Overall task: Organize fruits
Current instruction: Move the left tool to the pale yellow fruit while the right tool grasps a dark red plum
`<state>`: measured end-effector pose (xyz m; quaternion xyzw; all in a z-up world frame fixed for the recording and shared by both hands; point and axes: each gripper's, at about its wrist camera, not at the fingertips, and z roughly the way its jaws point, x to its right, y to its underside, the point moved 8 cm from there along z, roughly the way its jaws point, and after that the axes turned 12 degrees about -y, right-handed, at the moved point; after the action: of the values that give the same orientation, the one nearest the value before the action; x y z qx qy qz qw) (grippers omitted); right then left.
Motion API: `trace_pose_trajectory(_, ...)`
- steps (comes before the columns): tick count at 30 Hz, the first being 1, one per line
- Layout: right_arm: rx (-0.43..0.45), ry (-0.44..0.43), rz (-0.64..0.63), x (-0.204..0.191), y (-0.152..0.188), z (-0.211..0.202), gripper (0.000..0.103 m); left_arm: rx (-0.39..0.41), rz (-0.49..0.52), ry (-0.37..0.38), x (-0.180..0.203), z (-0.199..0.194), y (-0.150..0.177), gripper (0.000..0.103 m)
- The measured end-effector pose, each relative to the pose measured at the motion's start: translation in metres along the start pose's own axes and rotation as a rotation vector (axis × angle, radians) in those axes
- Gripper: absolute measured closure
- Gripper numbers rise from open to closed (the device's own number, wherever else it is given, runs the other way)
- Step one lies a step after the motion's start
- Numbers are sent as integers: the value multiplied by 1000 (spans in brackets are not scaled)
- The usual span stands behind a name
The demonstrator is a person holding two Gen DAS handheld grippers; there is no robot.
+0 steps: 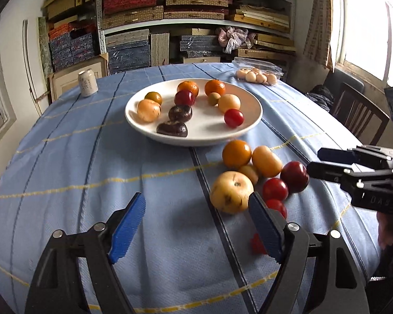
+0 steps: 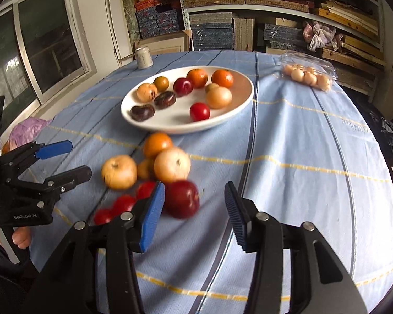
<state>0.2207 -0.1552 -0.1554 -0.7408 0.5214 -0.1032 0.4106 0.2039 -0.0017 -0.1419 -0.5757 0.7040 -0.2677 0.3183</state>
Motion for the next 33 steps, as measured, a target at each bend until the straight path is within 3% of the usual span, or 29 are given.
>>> trace_pose_trajectory(5, -1, 4, -7, -6, 5, 5, 51, 6, -27, -14, -1, 1, 2, 21)
trace_pose_trajectory(20, -46, 24, 19, -2, 4, 29, 50, -53, -79, 14, -7, 14, 10, 21)
trace_pose_trajectory(33, -63, 52, 32, 10, 10, 26, 48, -72, -108, 43, -11, 17, 11, 21)
